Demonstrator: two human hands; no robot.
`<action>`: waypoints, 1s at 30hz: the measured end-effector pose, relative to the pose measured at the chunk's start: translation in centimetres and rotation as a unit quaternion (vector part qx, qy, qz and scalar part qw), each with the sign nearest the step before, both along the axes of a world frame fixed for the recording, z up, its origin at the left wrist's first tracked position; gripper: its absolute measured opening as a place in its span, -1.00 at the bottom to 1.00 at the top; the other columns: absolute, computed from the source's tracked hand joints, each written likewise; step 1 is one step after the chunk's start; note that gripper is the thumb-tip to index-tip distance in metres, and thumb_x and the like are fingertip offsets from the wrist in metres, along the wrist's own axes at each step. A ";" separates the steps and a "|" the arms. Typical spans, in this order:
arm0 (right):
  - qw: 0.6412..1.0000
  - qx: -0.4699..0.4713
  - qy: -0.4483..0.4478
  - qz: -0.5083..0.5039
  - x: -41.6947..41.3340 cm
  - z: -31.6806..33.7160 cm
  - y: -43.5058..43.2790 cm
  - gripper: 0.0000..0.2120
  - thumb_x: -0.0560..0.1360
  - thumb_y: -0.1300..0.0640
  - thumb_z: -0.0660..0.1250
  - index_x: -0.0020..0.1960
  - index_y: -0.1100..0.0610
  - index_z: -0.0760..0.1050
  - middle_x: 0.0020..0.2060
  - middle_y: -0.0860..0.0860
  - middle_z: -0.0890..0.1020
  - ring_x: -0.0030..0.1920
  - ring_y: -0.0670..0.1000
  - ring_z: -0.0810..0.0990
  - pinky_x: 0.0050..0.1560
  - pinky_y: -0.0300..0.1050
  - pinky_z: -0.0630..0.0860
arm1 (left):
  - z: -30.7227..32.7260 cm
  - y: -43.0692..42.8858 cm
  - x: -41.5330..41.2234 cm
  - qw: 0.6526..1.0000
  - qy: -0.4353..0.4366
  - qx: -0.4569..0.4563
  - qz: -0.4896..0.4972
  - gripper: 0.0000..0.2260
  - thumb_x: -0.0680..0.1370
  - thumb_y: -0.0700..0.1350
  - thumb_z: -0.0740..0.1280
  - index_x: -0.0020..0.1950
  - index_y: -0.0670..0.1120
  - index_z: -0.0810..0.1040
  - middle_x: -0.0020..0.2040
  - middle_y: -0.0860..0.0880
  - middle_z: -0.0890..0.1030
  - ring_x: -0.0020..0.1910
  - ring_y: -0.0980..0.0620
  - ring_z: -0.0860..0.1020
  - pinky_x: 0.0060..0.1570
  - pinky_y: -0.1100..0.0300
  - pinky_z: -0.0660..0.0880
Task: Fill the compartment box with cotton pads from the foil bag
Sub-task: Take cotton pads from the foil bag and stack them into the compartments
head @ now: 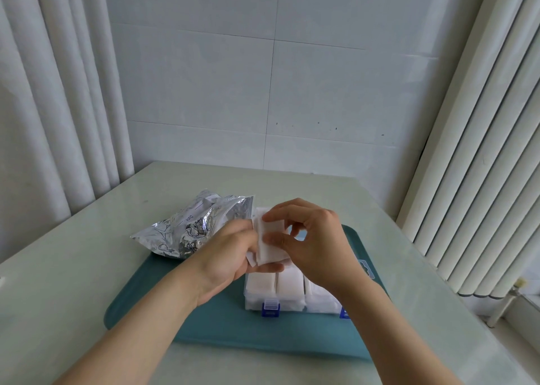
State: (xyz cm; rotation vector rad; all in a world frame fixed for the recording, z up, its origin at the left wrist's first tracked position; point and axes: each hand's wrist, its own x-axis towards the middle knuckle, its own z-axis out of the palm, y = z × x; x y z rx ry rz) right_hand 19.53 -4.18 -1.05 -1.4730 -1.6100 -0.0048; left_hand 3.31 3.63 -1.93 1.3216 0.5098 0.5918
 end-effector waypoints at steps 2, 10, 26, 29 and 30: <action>1.000 -0.008 -0.001 0.002 0.0 0.1 -0.1 -0.71 0.43 0.27 0.60 0.08 -0.02 0.74 -0.11 -0.26 0.67 -0.12 -0.11 0.59 -0.10 -0.37 0.50 | -0.1 0.1 -0.1 1.000 0.003 0.009 0.000 -0.59 0.61 -0.45 0.00 0.31 -0.35 0.55 0.16 -0.34 0.69 0.12 -0.31 0.71 0.15 -0.18 0.66; 0.998 -0.046 -0.027 0.015 -0.1 0.3 -0.4 -0.61 0.44 0.23 0.59 0.19 -0.10 0.65 -0.03 -0.17 0.67 0.04 -0.16 0.59 0.02 -0.48 0.40 | 0.2 0.0 -0.1 0.999 0.009 0.032 -0.007 -0.59 0.74 -0.24 0.06 0.22 -0.11 0.73 0.19 -0.20 0.72 0.13 -0.15 0.71 0.21 -0.20 0.64; 0.999 -0.020 0.036 0.022 0.1 0.6 -0.6 -0.53 0.42 0.28 0.61 0.24 -0.08 0.64 0.03 -0.29 0.71 0.01 -0.08 0.67 -0.02 -0.18 0.59 | 0.5 0.0 -0.4 0.999 0.017 0.021 -0.037 -0.58 0.76 -0.21 0.01 0.29 -0.26 0.66 0.21 -0.28 0.70 0.19 -0.22 0.68 0.16 -0.20 0.64; 1.000 -0.018 -0.005 0.020 -0.1 0.5 -0.5 -0.53 0.42 0.30 0.60 0.23 -0.07 0.66 0.00 -0.25 0.71 -0.01 -0.09 0.66 -0.04 -0.28 0.55 | 0.1 0.4 -0.5 0.997 0.043 0.042 -0.042 -0.62 0.72 -0.23 0.04 0.27 -0.48 0.51 0.22 -0.39 0.63 0.20 -0.30 0.66 0.09 -0.17 0.66; 1.000 -0.015 -0.013 0.019 -0.1 0.5 -0.4 -0.54 0.42 0.30 0.60 0.22 -0.07 0.66 -0.03 -0.23 0.71 -0.01 -0.10 0.65 -0.04 -0.31 0.54 | 0.0 0.6 -0.5 0.997 0.047 0.045 -0.040 -0.63 0.71 -0.25 0.04 0.26 -0.52 0.47 0.23 -0.42 0.61 0.21 -0.34 0.65 0.09 -0.19 0.66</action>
